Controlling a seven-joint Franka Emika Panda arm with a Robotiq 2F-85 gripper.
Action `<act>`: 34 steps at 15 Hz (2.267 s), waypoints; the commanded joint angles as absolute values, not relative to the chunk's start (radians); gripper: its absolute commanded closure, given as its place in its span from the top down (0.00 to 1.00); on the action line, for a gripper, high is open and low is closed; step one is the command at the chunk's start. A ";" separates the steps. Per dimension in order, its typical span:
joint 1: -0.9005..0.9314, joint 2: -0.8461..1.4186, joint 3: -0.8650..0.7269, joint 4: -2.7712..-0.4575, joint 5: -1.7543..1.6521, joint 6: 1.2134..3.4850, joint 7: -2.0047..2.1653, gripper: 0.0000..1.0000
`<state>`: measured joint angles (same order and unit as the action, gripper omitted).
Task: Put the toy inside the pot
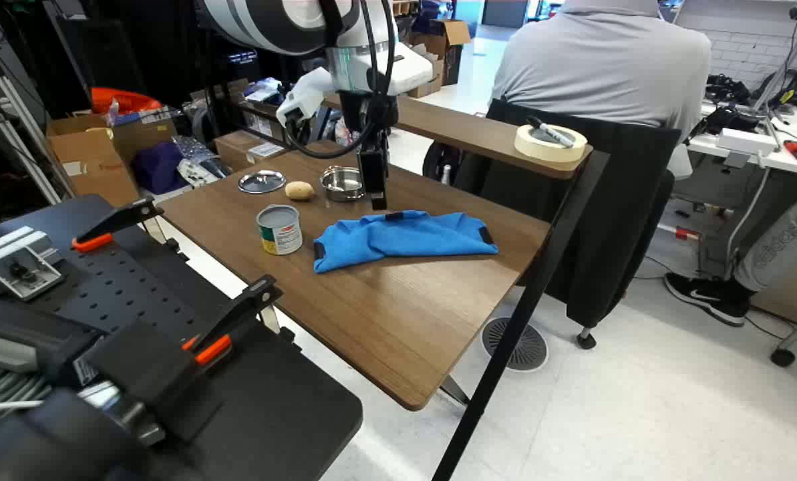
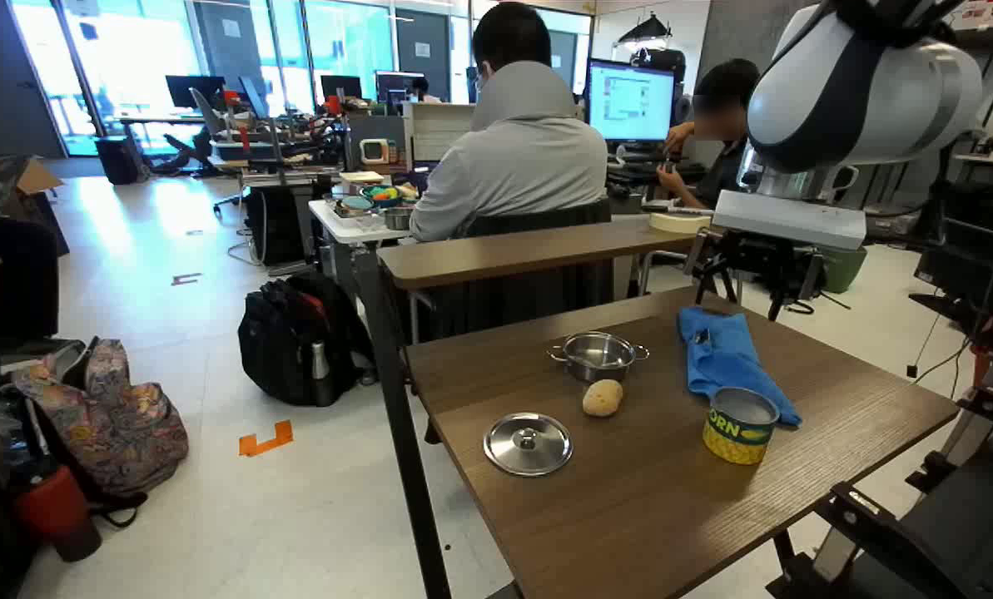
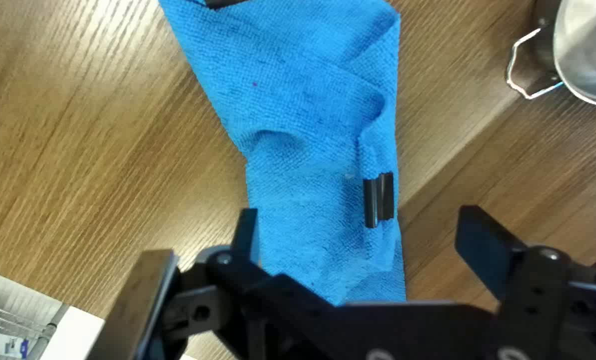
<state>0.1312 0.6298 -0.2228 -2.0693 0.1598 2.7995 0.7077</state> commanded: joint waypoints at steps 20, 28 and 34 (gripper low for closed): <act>0.152 0.623 -0.235 -2.090 0.141 2.837 0.713 1.00; 0.268 0.558 -0.247 -2.267 0.054 3.012 0.635 1.00; 0.355 0.548 -0.237 -2.324 0.104 3.102 0.602 1.00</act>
<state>0.3153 0.5793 -0.2312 -2.2936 0.0690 3.0747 0.6284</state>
